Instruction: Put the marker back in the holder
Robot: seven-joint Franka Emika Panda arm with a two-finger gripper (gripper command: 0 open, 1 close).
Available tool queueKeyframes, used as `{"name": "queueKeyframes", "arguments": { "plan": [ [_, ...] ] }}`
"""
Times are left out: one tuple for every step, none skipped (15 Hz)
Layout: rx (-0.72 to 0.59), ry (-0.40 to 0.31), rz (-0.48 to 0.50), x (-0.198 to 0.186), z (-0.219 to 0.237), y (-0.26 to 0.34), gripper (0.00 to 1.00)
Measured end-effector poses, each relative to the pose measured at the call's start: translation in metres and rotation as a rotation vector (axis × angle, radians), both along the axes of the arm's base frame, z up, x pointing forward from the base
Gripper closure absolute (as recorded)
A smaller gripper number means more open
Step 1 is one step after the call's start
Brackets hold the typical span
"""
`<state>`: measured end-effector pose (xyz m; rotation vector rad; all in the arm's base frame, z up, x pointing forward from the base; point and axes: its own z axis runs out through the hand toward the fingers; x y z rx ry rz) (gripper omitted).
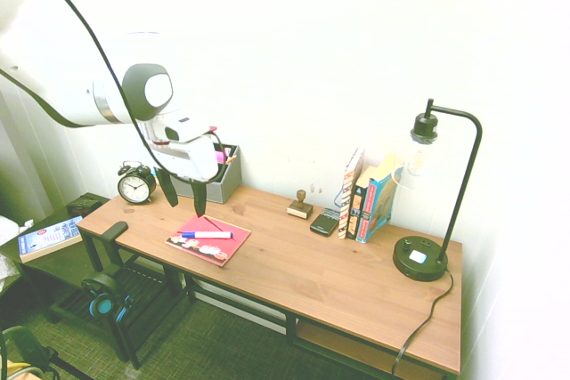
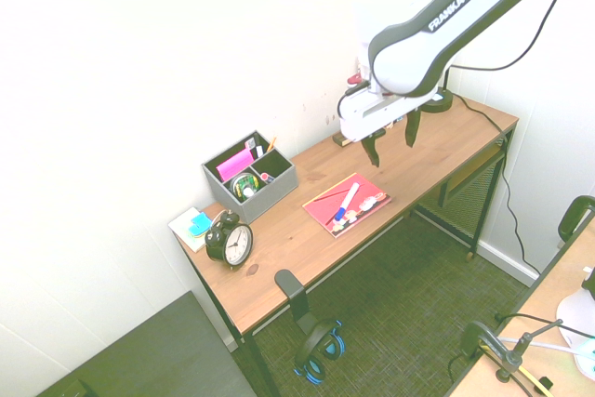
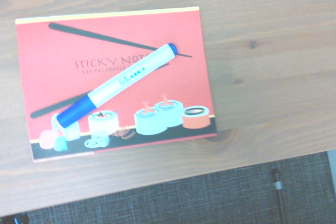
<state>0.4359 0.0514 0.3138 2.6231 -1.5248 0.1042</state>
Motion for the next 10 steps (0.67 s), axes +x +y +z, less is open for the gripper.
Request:
{"name": "queueKeyframes", "arguments": {
  "plan": [
    [0.019,-0.007,-0.034,0.003,-0.018,0.012,0.0],
    [0.041,-0.02,-0.061,0.006,-0.035,0.022,0.0],
    [0.061,-0.036,-0.083,0.009,-0.051,0.029,0.0],
    [0.082,-0.055,-0.107,0.012,-0.065,0.031,0.0],
    [0.101,-0.075,-0.132,0.015,-0.078,0.029,0.0],
    [0.115,-0.091,-0.153,0.017,-0.09,0.026,0.0],
    [0.129,-0.106,-0.168,0.019,-0.101,0.025,0.0],
    [0.145,-0.114,-0.184,0.021,-0.11,0.026,0.0],
    [0.157,-0.115,-0.195,0.024,-0.118,0.031,0.0],
    [0.162,-0.115,-0.197,0.029,-0.126,0.036,0.0]
  ]
}}
